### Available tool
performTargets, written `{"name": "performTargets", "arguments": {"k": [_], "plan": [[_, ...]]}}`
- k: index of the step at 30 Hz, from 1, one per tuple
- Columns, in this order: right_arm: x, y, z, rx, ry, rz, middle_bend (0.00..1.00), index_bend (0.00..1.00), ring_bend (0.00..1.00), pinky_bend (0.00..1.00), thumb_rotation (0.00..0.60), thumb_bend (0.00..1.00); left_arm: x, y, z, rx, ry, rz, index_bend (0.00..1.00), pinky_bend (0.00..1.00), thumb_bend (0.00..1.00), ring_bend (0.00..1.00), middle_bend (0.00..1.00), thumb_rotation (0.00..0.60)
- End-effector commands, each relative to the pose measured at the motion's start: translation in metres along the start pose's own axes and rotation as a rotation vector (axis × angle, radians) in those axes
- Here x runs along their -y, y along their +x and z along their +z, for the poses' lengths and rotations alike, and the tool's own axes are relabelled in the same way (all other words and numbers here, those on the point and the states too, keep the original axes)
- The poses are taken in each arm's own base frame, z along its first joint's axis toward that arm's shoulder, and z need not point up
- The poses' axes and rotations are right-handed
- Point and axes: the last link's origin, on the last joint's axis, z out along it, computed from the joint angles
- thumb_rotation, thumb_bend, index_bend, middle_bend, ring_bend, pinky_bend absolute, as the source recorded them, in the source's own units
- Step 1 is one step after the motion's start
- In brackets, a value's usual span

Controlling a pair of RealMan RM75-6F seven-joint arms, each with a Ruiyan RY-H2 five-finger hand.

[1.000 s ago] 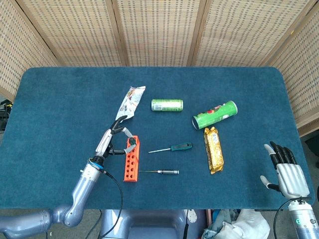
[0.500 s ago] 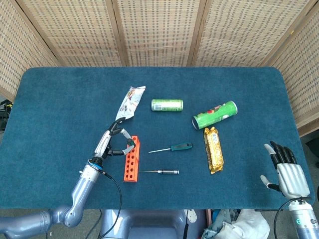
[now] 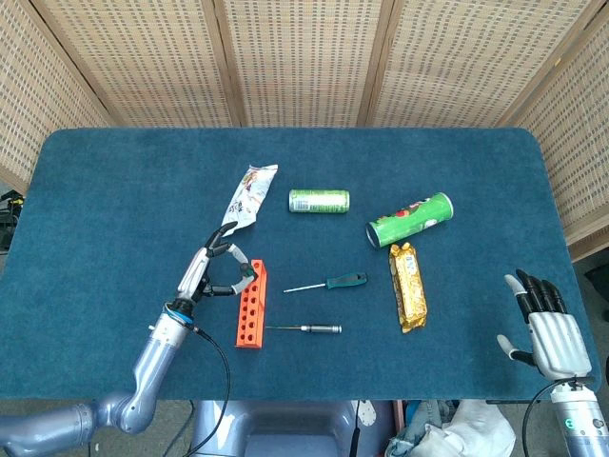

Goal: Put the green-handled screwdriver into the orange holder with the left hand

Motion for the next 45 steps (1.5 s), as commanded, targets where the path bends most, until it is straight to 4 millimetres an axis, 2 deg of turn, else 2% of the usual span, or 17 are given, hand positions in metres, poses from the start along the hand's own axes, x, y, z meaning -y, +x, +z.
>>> {"name": "performTargets", "arguments": {"k": [1,21,26,33,38,45], "plan": [[0.0,0.0,0.0,-0.001,0.001,0.0,0.0,0.0,0.0,0.0,0.6,0.23,0.0,0.001,0.0,-0.001,-0.002,-0.001,0.52,0.0,0.32,0.0,0.08,0.6],[0.0,0.001,-0.001,-0.003,0.0,0.002,0.0,0.0,0.0,0.0,0.6,0.24,0.0,0.001,-0.001,0.029,0.02,0.017,0.46,0.0,0.32,0.0,0.06,0.6],[0.0,0.001,0.0,-0.004,0.002,0.001,0.0,0.0,0.0,0.0,0.6,0.23,-0.001,0.001,-0.001,0.036,0.018,0.02,0.37,0.0,0.3,0.0,0.04,0.6],[0.0,0.001,0.0,-0.004,0.002,0.001,0.0,0.0,0.0,0.0,0.6,0.23,-0.004,0.002,-0.002,0.044,0.01,0.02,0.3,0.0,0.26,0.0,0.02,0.6],[0.0,0.0,0.0,-0.004,0.004,0.0,0.0,0.0,0.0,0.0,0.6,0.24,-0.011,0.006,-0.004,0.044,-0.012,0.01,0.28,0.0,0.26,0.0,0.01,0.6],[0.0,0.001,0.0,-0.01,0.006,0.0,0.0,0.0,0.0,0.0,0.6,0.23,-0.038,0.024,-0.013,0.009,-0.111,-0.006,0.29,0.0,0.26,0.0,0.01,0.6]]}}
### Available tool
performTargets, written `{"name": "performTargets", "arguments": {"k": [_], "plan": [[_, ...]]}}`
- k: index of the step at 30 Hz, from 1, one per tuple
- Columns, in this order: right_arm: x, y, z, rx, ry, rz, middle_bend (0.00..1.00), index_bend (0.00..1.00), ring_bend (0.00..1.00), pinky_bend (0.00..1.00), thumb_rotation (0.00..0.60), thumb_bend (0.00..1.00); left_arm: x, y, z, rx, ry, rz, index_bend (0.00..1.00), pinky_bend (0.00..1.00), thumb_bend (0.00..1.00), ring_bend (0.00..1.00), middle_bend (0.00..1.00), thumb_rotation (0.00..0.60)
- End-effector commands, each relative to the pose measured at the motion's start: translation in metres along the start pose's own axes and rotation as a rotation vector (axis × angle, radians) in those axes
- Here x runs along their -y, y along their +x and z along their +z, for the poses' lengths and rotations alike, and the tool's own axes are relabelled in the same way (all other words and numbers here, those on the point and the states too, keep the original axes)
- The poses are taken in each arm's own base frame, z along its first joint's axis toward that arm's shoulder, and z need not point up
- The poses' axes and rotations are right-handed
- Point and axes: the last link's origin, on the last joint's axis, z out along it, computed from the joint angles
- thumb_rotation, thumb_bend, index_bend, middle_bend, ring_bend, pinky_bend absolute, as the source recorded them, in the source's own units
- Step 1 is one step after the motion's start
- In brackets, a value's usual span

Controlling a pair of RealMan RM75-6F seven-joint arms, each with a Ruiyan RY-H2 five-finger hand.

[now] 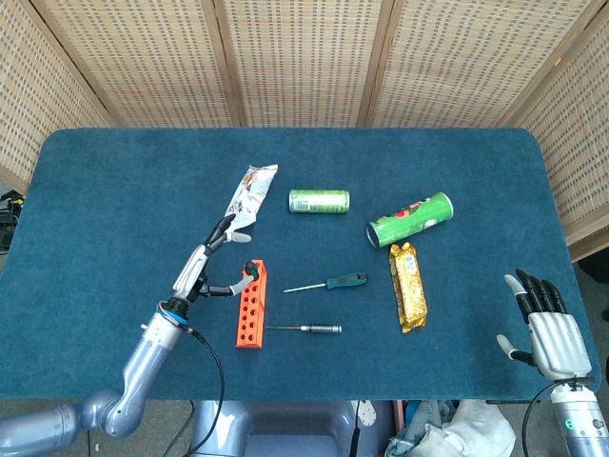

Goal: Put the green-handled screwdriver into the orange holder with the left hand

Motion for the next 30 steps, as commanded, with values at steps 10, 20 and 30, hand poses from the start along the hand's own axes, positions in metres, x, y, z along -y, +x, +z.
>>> {"name": "performTargets", "arguments": {"k": [10,20,30], "plan": [[0.002,0.002,0.0,-0.029,0.014,-0.008,0.0,0.0,0.0,0.0,0.6,0.23,-0.011,0.073,-0.075,-0.194,-0.125,0.364,0.28,0.0,0.25,0.0,0.01,0.6],[0.011,-0.005,-0.001,-0.018,0.037,-0.045,0.0,0.0,0.0,0.0,0.6,0.23,0.03,0.102,-0.16,-0.23,0.105,0.82,0.25,0.0,0.25,0.0,0.0,0.6],[0.021,-0.012,0.001,0.002,0.068,-0.069,0.0,0.0,0.0,0.0,0.6,0.23,0.038,0.108,-0.186,-0.263,0.257,1.073,0.22,0.0,0.25,0.0,0.0,0.6]]}}
